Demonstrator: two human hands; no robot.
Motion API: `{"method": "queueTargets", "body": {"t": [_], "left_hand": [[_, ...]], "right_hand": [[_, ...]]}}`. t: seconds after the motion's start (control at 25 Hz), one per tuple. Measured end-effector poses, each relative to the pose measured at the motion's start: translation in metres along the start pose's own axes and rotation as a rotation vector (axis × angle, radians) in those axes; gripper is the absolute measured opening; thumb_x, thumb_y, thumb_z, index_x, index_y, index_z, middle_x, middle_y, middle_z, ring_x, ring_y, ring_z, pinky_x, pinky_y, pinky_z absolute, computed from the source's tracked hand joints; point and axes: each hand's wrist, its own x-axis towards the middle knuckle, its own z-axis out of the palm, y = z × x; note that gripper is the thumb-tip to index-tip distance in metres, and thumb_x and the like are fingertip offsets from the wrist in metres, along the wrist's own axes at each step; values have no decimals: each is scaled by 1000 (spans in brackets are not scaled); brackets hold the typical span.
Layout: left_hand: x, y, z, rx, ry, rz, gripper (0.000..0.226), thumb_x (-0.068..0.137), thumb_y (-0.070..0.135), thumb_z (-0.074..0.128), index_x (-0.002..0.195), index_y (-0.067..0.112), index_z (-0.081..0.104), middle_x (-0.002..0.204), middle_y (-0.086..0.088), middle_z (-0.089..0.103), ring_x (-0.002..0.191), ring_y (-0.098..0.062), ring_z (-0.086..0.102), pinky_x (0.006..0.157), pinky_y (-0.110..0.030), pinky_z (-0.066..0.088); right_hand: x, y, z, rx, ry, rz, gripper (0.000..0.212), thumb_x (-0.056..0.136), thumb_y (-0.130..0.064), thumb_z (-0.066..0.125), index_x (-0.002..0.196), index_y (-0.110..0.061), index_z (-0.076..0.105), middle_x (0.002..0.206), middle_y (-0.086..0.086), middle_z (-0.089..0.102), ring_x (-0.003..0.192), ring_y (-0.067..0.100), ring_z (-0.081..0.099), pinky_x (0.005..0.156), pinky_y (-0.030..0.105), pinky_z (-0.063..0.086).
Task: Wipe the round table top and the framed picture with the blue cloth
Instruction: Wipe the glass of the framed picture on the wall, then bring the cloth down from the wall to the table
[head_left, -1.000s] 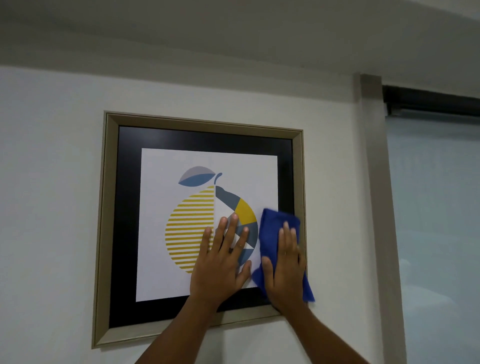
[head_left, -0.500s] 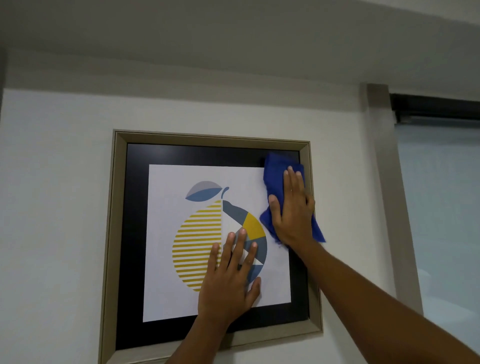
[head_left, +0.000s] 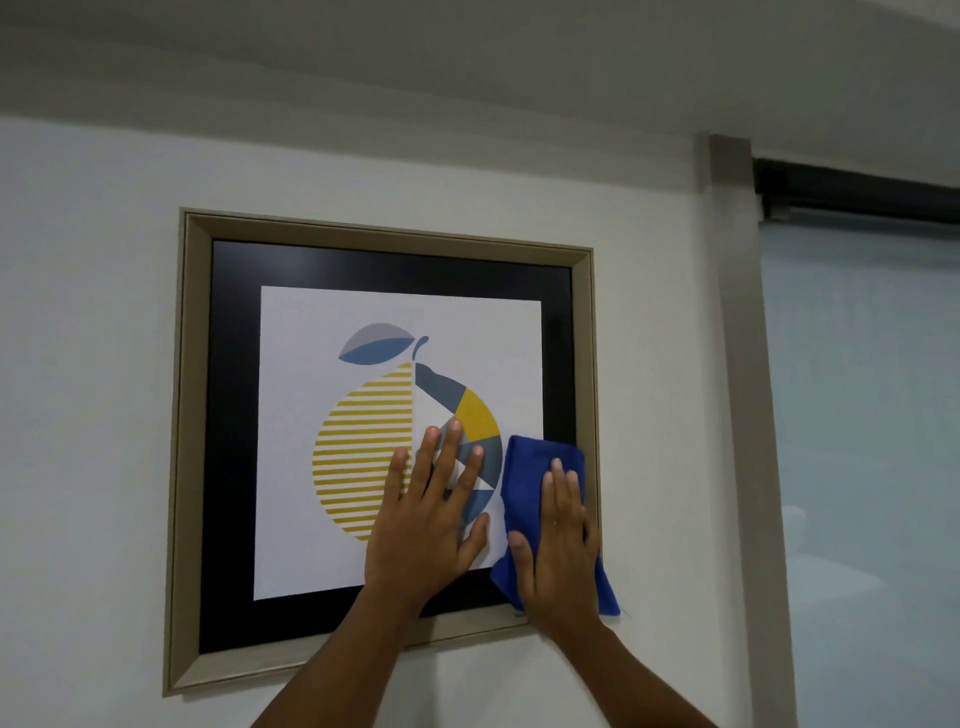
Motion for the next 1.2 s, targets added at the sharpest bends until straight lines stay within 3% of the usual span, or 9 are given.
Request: {"method": "queueTargets", "body": {"t": [0.16, 0.36, 0.52, 0.76, 0.92, 1.04, 1.12, 1.2], "left_hand": [[-1, 1, -1, -4, 2, -2, 77, 97, 59, 39, 159, 17, 23, 168, -16, 16, 155, -36, 12, 124, -56, 11], [-1, 0, 3, 5, 16, 10, 79, 95, 57, 40, 160, 19, 18, 170, -15, 10, 156, -36, 10, 124, -56, 6], [0, 2, -3, -9, -1, 12, 82, 94, 56, 45, 160, 17, 16, 169, -17, 11, 155, -37, 11, 122, -58, 11], [11, 44, -10, -170, -56, -12, 81, 98, 58, 35, 161, 15, 7, 169, -18, 10, 156, -35, 8, 124, -59, 9], [18, 137, -1, -345, -106, 91, 77, 100, 57, 31, 161, 15, 11, 169, -17, 11, 156, -34, 8, 125, -55, 4], [-14, 225, 14, -452, -164, 204, 77, 101, 58, 30, 161, 18, 2, 169, -17, 7, 156, -33, 3, 125, -53, -1], [-59, 297, 18, -582, -250, 281, 80, 100, 59, 32, 161, 20, -4, 170, -14, 0, 157, -31, -2, 125, -52, -2], [-111, 359, 12, -745, -340, 335, 79, 100, 59, 31, 161, 21, -3, 170, -11, 0, 157, -29, 0, 126, -51, 1]], "right_hand": [[36, -14, -12, 0, 2, -30, 67, 102, -47, 33, 158, -13, 18, 167, 4, 17, 154, 25, 19, 121, 37, 18], [169, -41, -40, 25, 11, -42, 68, 101, -45, 30, 158, -8, 20, 167, 7, 19, 155, 24, 13, 121, 36, 12], [201, -50, -52, 32, 18, -9, 60, 103, -32, 36, 156, -6, 25, 165, 9, 24, 154, 25, 17, 120, 44, 23], [143, -24, -84, 134, 63, 63, 57, 103, -28, 35, 154, -3, 30, 163, 11, 30, 153, 27, 22, 116, 49, 27], [69, 31, -123, 166, 114, 204, 54, 103, -25, 36, 152, -1, 33, 160, 14, 36, 149, 30, 31, 113, 51, 30], [-8, 92, -164, 119, 108, 397, 59, 104, -39, 28, 153, -5, 32, 158, 15, 39, 141, 34, 43, 113, 52, 33], [-74, 135, -199, 45, 65, 513, 69, 103, -55, 19, 154, -10, 30, 157, 13, 41, 136, 31, 46, 115, 41, 28], [-143, 170, -233, -57, 2, 589, 66, 104, -52, 17, 155, -12, 29, 159, 10, 39, 138, 25, 43, 114, 27, 19]]}}
